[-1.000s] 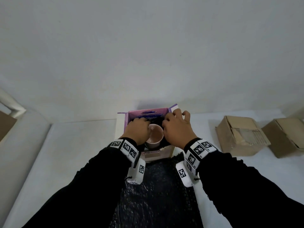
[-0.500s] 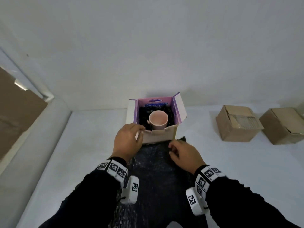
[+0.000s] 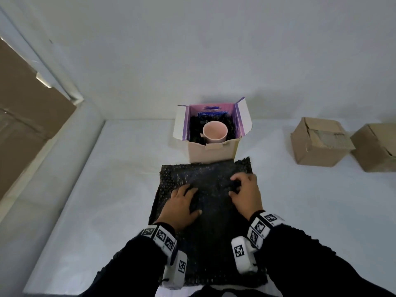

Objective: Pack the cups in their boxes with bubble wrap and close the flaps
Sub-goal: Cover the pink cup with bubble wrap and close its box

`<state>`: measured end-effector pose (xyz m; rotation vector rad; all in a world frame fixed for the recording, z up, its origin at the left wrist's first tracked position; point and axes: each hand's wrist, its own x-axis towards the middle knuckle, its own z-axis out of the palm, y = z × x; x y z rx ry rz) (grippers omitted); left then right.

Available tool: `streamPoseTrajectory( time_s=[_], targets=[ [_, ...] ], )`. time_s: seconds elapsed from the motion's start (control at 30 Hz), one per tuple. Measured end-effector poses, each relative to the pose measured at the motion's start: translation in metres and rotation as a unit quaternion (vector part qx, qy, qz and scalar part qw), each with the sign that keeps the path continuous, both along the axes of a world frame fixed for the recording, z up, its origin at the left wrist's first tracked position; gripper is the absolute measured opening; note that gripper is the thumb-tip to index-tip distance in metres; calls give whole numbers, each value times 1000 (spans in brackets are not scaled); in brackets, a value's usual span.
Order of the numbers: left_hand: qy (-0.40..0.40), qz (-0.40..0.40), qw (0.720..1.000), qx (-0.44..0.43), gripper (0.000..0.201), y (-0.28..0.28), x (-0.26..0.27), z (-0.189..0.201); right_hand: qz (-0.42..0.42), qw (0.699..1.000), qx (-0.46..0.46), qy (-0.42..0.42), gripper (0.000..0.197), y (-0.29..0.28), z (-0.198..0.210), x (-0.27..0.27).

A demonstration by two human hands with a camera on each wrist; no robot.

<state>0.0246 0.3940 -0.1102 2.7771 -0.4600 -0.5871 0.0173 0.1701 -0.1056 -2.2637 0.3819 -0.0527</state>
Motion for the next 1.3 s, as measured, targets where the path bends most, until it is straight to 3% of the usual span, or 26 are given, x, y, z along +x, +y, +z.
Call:
streamPoseTrajectory(
  time_s=[0.1,0.2,0.27,0.33,0.43,0.57,0.67,0.77,0.83,0.9,0.93,1.0,1.07,1.13,1.2,1.27,1.3],
  targets=[
    [-66,75,995,20,79,1,3,7,-87,982,166,-2,44,-1,15,7],
    [-70,216,973,32,93,3,8,11,-93,933,342,64,29,-6,36,17],
    [-8,278,957,-88,107,3,14,12,-40,931,356,72,26,-9,52,22],
    [21,320,914,-250,111,-1,19,15,15,941,332,69,20,-11,68,26],
    [25,351,865,-358,88,-11,25,27,52,933,352,55,25,-10,86,27],
    [46,329,801,-498,26,-23,27,57,19,937,344,56,32,-8,102,30],
    [87,295,751,-585,12,-36,29,84,4,910,407,85,47,-6,107,32],
    [124,237,752,-602,18,-47,33,108,-3,895,436,94,39,-1,110,33],
    [101,213,779,-581,16,-49,37,121,22,914,398,82,29,0,114,33],
    [7,201,818,-538,10,-45,43,127,53,917,388,78,29,-3,125,32],
    [-55,202,828,-520,9,-41,46,127,63,908,406,86,26,-6,132,33],
    [-163,229,818,-501,22,-29,51,124,69,860,489,128,17,-13,146,35],
    [-192,223,814,-500,42,-19,55,122,71,809,556,173,23,-19,159,35],
    [-94,161,838,-513,76,-13,59,118,107,802,552,202,27,-25,171,35],
    [41,100,837,-536,107,-17,59,116,162,806,526,218,27,-28,182,34],
    [117,41,826,-549,111,-31,54,119,194,807,509,226,29,-29,189,32],
    [138,9,820,-555,97,-42,50,121,208,803,507,232,32,-29,192,31]
  ],
)
